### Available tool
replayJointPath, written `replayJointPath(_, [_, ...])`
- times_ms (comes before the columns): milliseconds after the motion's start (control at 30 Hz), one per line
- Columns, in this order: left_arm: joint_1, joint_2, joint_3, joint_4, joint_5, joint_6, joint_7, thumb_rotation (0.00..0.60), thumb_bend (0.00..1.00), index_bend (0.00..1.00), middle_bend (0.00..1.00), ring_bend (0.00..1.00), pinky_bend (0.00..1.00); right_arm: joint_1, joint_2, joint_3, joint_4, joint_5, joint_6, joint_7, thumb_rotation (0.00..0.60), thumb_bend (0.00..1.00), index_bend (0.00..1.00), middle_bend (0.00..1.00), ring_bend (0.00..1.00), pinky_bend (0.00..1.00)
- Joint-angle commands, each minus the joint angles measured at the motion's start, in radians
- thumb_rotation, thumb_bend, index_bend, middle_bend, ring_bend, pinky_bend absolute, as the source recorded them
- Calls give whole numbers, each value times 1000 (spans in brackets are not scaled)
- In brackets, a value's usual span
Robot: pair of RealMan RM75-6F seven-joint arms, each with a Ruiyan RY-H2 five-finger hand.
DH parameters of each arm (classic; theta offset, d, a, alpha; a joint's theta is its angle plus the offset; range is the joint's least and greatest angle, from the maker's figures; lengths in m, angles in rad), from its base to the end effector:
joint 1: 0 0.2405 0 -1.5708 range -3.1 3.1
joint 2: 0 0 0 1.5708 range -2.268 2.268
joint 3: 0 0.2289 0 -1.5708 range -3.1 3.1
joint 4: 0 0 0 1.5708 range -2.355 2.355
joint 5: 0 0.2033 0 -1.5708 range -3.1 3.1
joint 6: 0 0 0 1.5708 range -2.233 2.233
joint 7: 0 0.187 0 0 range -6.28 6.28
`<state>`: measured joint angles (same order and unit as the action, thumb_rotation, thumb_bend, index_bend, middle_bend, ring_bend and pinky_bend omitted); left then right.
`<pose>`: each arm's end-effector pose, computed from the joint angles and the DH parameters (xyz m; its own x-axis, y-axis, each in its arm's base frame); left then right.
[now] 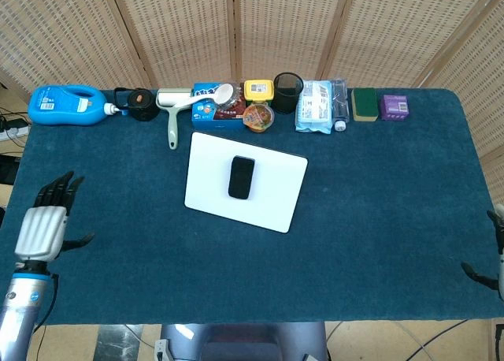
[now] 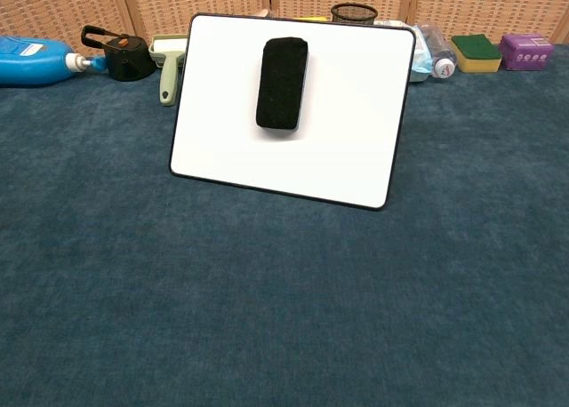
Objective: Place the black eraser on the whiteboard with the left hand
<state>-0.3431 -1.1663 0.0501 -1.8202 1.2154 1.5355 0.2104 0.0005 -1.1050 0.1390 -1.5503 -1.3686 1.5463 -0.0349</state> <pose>-0.2372 0.2589 0.1254 0.3628 0.0346 0.9312 0.9313 0.0222 -0.3636 -0.3225 -0.2102 0.2015 0.4904 0.1079 0.8648 -0.8622 0.2051 0.4633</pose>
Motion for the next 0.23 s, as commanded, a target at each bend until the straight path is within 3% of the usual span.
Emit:
replayJointPath(33, [93, 0, 19, -20, -36, 71, -55, 600, 6, 0, 0, 0, 67, -7, -2, 7, 7, 0, 20, -12, 600, 12, 112, 99, 106, 100])
replayJointPath(233, [144, -7, 27, -27, 19, 95, -38, 600, 6, 0, 0, 0, 66, -15, 6, 5, 0, -4, 29, 2, 600, 12, 112, 99, 106, 100])
